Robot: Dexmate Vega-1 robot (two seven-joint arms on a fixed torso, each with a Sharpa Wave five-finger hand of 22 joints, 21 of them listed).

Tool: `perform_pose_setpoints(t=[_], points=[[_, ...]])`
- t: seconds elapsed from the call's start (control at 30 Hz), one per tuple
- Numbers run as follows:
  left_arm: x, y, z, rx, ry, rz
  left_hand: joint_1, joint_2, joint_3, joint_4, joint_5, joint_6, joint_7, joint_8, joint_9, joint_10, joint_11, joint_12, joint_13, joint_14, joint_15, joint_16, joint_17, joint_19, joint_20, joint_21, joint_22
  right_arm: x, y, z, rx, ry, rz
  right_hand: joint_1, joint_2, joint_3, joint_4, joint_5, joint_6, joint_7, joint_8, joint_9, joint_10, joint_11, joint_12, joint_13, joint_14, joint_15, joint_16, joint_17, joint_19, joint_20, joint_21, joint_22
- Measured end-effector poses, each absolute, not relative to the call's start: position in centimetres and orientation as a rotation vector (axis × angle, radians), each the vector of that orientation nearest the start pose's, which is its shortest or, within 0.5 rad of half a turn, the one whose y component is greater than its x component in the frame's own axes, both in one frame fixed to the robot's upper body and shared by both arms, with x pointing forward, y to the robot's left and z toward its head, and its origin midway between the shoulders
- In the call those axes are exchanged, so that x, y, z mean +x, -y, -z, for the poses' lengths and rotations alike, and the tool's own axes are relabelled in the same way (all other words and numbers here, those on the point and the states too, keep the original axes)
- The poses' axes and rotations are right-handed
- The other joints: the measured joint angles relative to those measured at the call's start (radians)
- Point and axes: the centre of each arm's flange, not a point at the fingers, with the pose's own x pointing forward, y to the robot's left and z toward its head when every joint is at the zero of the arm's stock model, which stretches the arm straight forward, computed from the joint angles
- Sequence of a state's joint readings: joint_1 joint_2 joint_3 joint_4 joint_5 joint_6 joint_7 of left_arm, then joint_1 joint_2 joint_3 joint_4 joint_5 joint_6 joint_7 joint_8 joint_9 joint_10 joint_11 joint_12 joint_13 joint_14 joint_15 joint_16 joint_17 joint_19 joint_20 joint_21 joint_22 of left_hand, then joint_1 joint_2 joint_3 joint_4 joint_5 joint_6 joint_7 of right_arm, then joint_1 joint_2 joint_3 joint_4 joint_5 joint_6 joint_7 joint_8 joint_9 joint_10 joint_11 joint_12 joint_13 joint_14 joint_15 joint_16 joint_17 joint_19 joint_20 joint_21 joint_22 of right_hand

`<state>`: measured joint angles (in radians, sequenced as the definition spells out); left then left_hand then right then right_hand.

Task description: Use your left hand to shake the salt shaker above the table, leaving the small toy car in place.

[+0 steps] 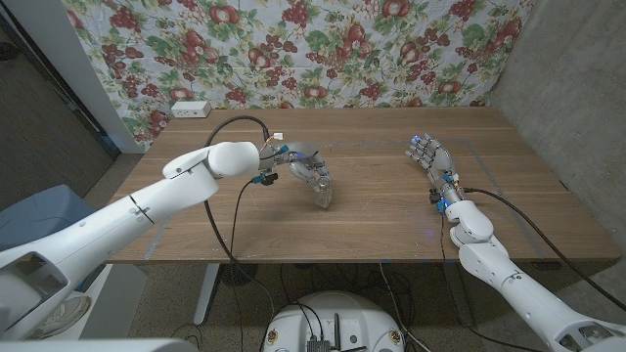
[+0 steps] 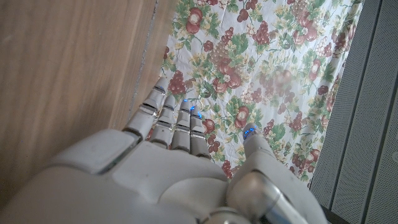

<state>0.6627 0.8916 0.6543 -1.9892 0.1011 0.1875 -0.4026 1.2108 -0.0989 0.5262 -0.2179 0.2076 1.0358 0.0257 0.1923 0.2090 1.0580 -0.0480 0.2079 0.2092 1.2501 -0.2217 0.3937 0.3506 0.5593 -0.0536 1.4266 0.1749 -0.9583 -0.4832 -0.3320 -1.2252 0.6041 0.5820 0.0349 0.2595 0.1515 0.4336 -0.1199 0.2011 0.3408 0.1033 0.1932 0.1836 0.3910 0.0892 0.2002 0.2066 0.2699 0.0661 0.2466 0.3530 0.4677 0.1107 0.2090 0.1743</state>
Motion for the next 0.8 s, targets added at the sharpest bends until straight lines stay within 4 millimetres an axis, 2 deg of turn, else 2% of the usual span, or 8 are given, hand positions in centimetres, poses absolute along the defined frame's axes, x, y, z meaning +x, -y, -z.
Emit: perform_pose_setpoints(t=[0.3,0.4,0.47,0.5,0.7,0.8], points=[[55.02,-15.25,-3.63,1.262,0.524,0.595,-0.002,0.002,0.0,0.0,-0.001,-0.011,0.011,-0.002,0.002,0.0,0.0,0.004,0.0,-0.007,0.007,-0.007,0.001,-0.009,0.001,-0.008,0.0,62.34,31.4,7.99,0.049,0.73,-0.139,0.0,0.0,0.0,0.0,0.0,0.0,0.0,0.0,0.0,0.0,0.0,0.0,0.0,0.0,0.0,0.0,0.0,0.0,0.0,0.0,0.0],[55.1,-15.25,-3.57,1.265,0.52,0.599,-0.006,0.006,0.006,-0.006,-0.002,-0.027,0.027,-0.006,0.015,0.0,0.0,-0.003,0.0,-0.021,0.016,-0.022,0.0,-0.024,0.002,-0.022,-0.003,62.34,31.4,8.0,0.049,0.729,-0.138,0.0,0.0,0.0,0.0,0.0,0.0,0.0,0.0,0.0,0.0,0.0,0.0,0.0,0.0,0.0,0.0,0.0,0.0,0.0,0.0,0.0],[55.12,-15.19,-3.52,1.27,0.516,0.603,-0.01,0.011,0.01,-0.01,0.005,-0.04,0.04,-0.009,0.028,-0.012,0.011,-0.011,0.002,-0.036,0.029,-0.035,-0.002,-0.042,0.005,-0.033,-0.003,62.33,31.4,7.99,0.049,0.73,-0.138,0.0,0.0,0.0,0.0,0.0,0.0,0.0,0.0,0.0,-0.004,-0.004,0.0,0.0,0.0,0.0,0.0,0.0,0.0,0.0,0.0,0.0],[55.12,-15.19,-3.51,1.271,0.515,0.603,0.006,0.029,0.01,-0.01,0.006,-0.046,0.045,-0.012,0.037,-0.029,0.012,-0.016,0.017,-0.044,0.036,-0.042,-0.002,-0.049,0.005,-0.039,-0.003,62.33,31.4,7.98,0.05,0.73,-0.138,0.0,0.0,0.0,0.0,0.0,0.0,0.0,0.0,0.0,-0.006,-0.006,0.0,0.0,0.0,0.0,0.0,0.0,0.0,0.0,0.0,0.0],[55.22,-15.26,-3.5,1.297,0.503,0.599,0.024,0.076,0.011,-0.008,0.009,-0.123,0.035,-0.015,0.048,-0.11,0.007,-0.023,0.058,-0.139,0.053,-0.067,-0.008,-0.092,0.006,-0.079,-0.008,62.33,31.38,7.98,0.048,0.729,-0.138,0.0,0.0,0.004,-0.004,0.0,0.0,0.0,0.0,0.0,-0.006,-0.005,0.0,0.0,0.0,0.0,0.0,0.0,0.0,0.0,0.0,0.0],[55.21,-15.21,-3.57,1.306,0.51,0.604,0.05,0.108,0.006,-0.003,0.01,-0.162,0.034,-0.015,0.042,-0.155,0.005,-0.024,0.06,-0.19,0.078,-0.073,0.007,-0.109,0.008,-0.096,-0.006,62.33,31.37,7.98,0.048,0.729,-0.138,0.0,0.0,0.004,-0.004,0.0,0.0,0.0,0.0,0.0,-0.005,-0.005,0.0,0.0,0.0,0.0,0.0,0.0,0.0,0.0,0.0,0.0]])
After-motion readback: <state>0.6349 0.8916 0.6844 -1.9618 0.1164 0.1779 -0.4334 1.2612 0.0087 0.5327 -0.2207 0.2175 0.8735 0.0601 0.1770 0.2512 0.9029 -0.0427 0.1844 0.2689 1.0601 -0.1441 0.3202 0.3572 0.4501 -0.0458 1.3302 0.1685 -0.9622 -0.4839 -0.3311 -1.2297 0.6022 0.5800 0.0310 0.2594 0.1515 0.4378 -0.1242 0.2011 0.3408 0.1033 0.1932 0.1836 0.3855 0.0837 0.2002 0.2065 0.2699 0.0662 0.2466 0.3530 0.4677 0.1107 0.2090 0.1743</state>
